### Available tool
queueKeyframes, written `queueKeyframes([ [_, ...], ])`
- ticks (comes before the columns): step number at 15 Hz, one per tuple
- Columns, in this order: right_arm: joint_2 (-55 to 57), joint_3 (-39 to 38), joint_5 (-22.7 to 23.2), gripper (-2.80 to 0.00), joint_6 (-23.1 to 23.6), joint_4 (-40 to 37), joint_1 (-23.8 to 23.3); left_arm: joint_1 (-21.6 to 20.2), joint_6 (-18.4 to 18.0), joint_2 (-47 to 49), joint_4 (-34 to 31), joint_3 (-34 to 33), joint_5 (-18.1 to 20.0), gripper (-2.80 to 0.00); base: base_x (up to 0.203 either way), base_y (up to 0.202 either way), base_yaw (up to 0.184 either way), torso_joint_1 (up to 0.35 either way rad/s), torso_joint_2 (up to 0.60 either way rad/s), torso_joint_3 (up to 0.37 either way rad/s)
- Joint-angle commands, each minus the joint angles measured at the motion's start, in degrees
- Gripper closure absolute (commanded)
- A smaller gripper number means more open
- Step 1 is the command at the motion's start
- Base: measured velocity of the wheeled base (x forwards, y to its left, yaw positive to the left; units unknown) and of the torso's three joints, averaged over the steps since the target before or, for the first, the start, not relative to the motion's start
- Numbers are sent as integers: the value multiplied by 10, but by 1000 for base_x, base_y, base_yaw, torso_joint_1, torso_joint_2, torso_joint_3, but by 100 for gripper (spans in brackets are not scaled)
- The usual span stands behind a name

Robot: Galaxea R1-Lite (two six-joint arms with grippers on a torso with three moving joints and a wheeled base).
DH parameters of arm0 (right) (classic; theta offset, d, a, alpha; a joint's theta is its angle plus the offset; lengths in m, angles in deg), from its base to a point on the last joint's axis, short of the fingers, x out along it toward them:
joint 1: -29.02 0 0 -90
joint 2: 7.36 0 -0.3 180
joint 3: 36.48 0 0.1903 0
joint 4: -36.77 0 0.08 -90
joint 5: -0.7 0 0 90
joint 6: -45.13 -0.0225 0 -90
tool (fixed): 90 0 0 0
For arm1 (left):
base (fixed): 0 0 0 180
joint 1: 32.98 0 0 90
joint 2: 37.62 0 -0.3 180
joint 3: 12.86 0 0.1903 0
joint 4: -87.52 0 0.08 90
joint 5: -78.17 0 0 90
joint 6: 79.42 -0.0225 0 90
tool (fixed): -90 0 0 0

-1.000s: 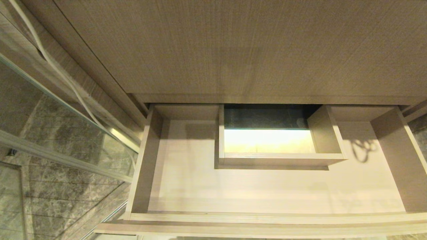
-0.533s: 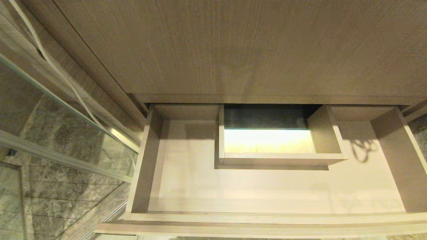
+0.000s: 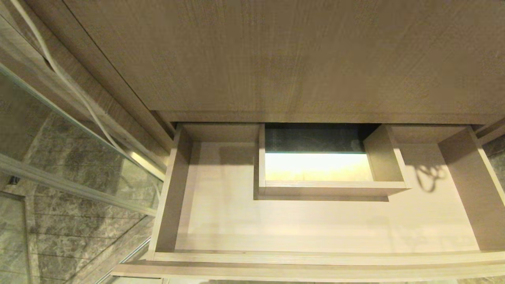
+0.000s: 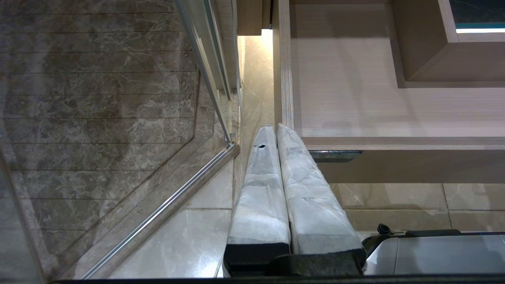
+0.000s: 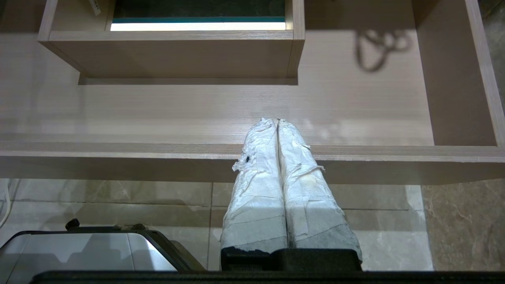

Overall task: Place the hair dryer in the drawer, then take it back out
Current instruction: Pick up the hairdryer

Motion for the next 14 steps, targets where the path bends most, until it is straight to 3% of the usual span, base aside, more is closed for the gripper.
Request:
queueKeyframes([
  [1, 1, -1, 0, 0, 0, 0, 0, 0, 0, 0, 0, 0, 0, 0, 0, 0, 0, 0, 0, 0],
  [14, 2, -1, 1, 0, 0, 1, 0, 0, 0, 0, 0, 0, 0, 0, 0, 0, 0, 0, 0, 0],
])
